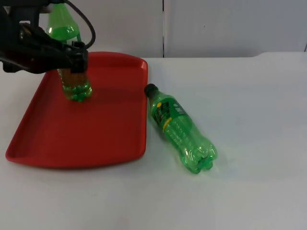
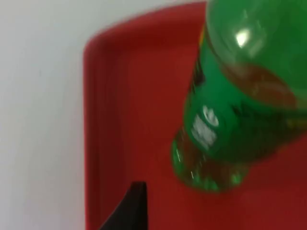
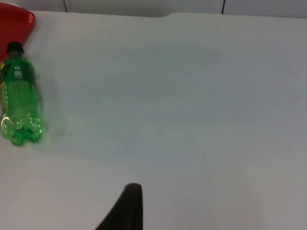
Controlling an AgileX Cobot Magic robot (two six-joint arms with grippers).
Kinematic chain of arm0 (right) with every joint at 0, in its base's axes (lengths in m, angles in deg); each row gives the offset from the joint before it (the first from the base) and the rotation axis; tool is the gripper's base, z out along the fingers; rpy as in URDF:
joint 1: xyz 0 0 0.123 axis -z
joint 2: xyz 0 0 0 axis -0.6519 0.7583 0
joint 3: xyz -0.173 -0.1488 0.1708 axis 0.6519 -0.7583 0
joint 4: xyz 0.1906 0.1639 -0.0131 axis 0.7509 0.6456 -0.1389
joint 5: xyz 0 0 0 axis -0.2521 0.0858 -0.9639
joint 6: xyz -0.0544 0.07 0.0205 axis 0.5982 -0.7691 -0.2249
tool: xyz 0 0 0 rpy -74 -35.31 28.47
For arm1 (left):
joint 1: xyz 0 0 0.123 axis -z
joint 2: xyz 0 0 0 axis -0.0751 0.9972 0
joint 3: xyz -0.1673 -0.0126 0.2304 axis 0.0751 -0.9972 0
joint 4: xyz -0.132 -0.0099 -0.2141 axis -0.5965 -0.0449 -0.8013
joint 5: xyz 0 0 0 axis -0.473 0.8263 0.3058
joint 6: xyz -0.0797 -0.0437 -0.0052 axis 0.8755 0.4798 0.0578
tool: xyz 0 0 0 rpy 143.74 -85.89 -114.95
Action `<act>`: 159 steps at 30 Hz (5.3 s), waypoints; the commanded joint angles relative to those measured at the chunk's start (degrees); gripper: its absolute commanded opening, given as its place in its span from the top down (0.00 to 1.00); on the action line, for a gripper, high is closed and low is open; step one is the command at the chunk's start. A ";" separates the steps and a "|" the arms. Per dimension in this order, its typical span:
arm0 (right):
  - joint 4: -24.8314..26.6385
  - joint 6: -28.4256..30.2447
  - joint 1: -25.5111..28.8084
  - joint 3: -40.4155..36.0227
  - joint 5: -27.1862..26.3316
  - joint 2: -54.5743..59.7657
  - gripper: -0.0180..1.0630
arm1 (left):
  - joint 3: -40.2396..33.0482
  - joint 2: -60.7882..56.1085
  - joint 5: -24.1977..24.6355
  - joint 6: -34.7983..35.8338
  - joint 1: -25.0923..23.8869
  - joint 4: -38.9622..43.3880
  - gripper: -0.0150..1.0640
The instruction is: Place the bottle upright on the tray.
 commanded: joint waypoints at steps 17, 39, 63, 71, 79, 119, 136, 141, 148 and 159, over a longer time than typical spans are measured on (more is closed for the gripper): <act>0.09 0.38 0.43 -0.08 -0.36 -0.14 0.09 | 0.16 -21.97 22.64 0.33 -0.01 -0.80 0.01; 0.09 0.38 0.43 -0.08 -0.36 -0.14 0.09 | 0.08 -47.88 39.60 0.22 -0.01 -0.32 0.01; 0.09 0.38 0.43 -0.08 -0.36 -0.14 0.09 | 0.08 -71.82 53.84 -2.78 -0.01 -0.18 0.01; 0.09 0.38 0.43 -0.08 -0.36 -0.14 0.09 | 0.08 -75.27 57.88 -2.78 -0.01 -0.30 0.01; 0.09 0.38 0.43 -0.08 -0.36 -0.14 0.09 | -4.43 -79.81 58.03 -2.78 -0.01 -0.56 0.01; 0.09 0.38 0.43 -0.08 -0.36 -0.14 0.09 | -32.57 -111.57 59.80 -2.60 -0.01 2.15 0.01; 0.09 0.38 0.43 -0.08 -0.36 -0.14 0.09 | -32.95 -111.57 61.70 4.81 -0.01 9.89 0.01; 0.09 0.38 0.43 -0.08 -0.36 -0.14 0.09 | -33.21 -111.57 62.12 5.92 -0.01 10.32 0.01; 0.09 0.38 0.43 -0.08 -0.36 -0.14 0.09 | -34.04 -111.57 63.01 6.22 -0.01 9.97 0.01; 0.09 0.38 0.43 -0.08 -0.36 -0.14 0.09 | -34.04 -111.57 63.01 6.22 -0.01 9.97 0.01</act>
